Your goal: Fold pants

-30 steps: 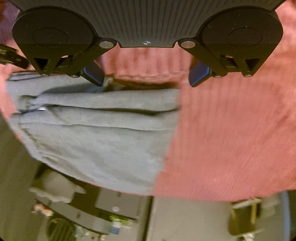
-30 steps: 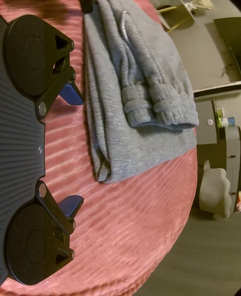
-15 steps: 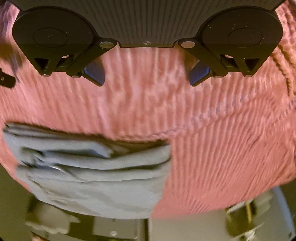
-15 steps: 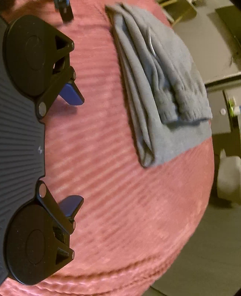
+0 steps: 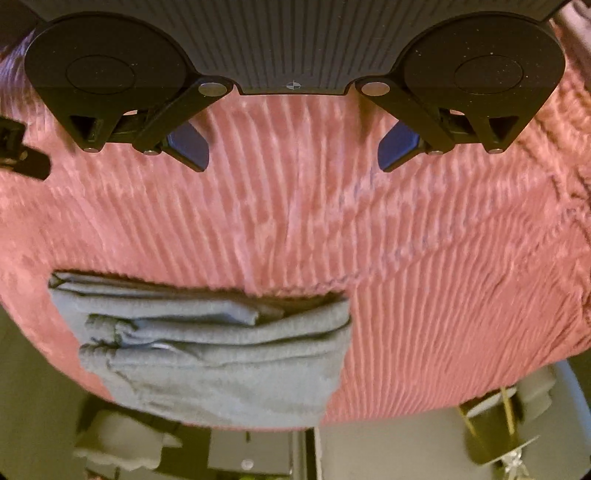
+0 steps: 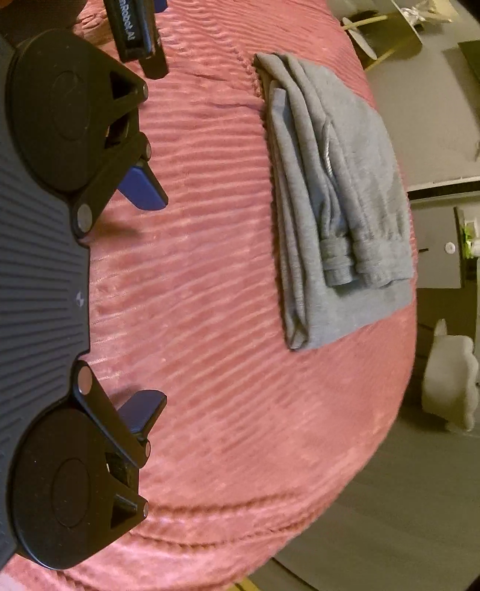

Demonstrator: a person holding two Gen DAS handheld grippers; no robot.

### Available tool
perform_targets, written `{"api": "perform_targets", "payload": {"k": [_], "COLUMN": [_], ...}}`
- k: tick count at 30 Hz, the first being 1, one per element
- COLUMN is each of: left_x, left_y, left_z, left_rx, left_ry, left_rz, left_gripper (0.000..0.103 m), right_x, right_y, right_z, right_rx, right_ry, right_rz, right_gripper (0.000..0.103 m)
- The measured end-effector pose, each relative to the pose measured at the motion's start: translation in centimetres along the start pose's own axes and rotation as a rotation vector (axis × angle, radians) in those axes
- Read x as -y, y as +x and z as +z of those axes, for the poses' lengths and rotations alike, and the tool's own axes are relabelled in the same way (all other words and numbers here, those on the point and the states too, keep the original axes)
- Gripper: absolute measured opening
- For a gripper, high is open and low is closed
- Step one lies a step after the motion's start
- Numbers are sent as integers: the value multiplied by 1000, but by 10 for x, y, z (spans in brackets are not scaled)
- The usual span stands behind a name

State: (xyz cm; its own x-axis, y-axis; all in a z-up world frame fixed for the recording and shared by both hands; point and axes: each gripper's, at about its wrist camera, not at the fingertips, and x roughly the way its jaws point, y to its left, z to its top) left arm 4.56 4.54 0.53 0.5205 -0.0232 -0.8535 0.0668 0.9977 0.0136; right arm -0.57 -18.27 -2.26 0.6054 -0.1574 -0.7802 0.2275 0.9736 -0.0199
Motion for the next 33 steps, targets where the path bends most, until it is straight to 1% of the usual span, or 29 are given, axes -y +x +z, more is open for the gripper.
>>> {"api": "perform_targets", "payload": {"k": [3, 7, 9, 12, 14, 16, 18, 19, 22, 33], "left_x": [5, 20, 26, 27, 24, 19, 19, 19, 24, 25], "left_y": [-2, -9, -13, -21, -25, -28, -29, -29, -28, -12], "left_z": [9, 22, 29, 37, 43, 47, 51, 53, 57, 67], "left_rx": [-58, -106, -102, -84, -94, -110, -131, -134, -132, -180], "left_ry": [36, 148, 177, 181, 155, 121, 109, 111, 124, 106], "left_rz": [23, 36, 54, 63, 34, -11, -31, -30, 3, 10], "left_gripper": [101, 101, 101, 101, 101, 101, 101, 101, 101, 101], "right_x": [-4, -7, -8, -9, -10, -10, -10, -10, -11, -15], "right_y": [-9, -14, -17, -19, -20, -21, -19, -17, -14, 6], "right_z": [12, 30, 38, 46, 50, 52, 55, 56, 59, 64], "right_rx": [9, 1, -1, 1, -7, -16, -40, -50, -61, -127], "right_ry": [-2, -1, 3, 1, -1, -4, -8, -10, -12, -24], "right_rz": [-10, 1, -3, 5, 5, 11, 5, 1, 1, -19], "right_gripper": [103, 103, 103, 103, 103, 103, 103, 103, 103, 103]}}
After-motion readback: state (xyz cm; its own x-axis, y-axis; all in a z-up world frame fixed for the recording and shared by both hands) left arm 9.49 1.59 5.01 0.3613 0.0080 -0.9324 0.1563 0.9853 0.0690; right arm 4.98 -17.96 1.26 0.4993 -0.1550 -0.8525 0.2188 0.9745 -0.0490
